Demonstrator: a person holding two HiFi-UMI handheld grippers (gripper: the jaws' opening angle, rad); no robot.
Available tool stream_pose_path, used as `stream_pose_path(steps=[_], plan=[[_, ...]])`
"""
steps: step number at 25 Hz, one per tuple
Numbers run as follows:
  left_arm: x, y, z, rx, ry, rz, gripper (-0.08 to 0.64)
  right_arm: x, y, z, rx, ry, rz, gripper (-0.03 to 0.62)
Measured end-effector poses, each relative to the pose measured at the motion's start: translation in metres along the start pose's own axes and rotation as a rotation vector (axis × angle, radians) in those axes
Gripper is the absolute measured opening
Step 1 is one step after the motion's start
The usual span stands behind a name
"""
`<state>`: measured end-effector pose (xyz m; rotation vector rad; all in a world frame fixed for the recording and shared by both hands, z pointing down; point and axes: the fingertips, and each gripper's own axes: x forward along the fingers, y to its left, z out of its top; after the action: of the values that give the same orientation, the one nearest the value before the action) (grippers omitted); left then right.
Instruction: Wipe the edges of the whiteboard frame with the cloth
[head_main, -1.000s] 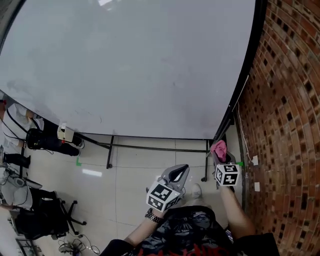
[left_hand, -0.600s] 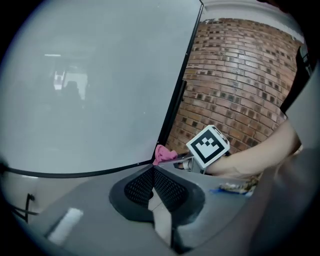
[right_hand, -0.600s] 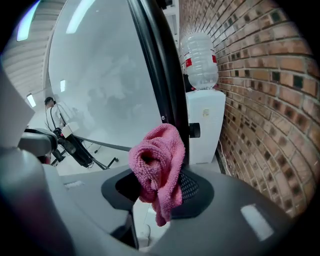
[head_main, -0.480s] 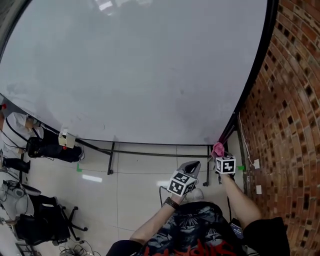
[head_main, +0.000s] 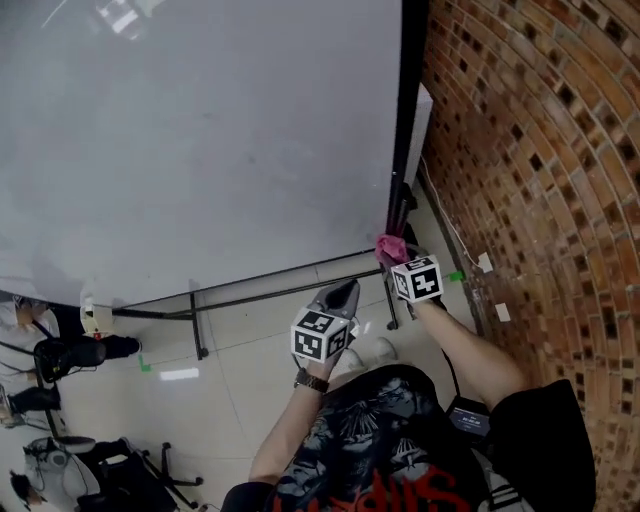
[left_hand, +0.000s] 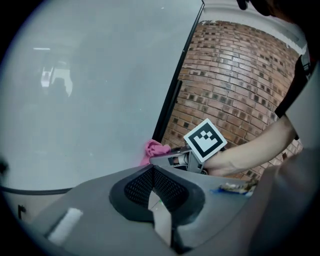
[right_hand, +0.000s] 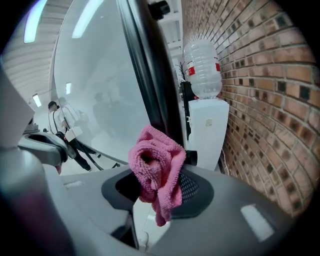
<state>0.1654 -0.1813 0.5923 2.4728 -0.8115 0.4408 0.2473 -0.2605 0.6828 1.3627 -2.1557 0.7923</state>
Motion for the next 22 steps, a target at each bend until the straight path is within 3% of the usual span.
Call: stream_pose_path(steps=[3, 11, 15, 20, 22], plan=[[-0.005, 0.005, 0.019, 0.013, -0.028, 0.001, 0.0, -0.007, 0.012, 0.017, -0.024, -0.005, 0.026, 0.135], [0.028, -0.036, 0.038, 0.1, -0.021, -0.092, 0.0, -0.054, 0.004, 0.054, -0.088, -0.073, 0.032, 0.137], [0.026, -0.043, 0.063, 0.134, -0.059, -0.102, 0.0, -0.068, 0.013, 0.075, -0.133, -0.118, 0.04, 0.138], [0.03, -0.064, 0.08, 0.175, -0.071, -0.124, 0.0, -0.097, 0.016, 0.092, -0.215, -0.177, -0.023, 0.14], [0.032, -0.068, 0.088, 0.196, -0.079, -0.128, 0.0, -0.105, 0.02, 0.104, -0.21, -0.233, -0.009, 0.14]])
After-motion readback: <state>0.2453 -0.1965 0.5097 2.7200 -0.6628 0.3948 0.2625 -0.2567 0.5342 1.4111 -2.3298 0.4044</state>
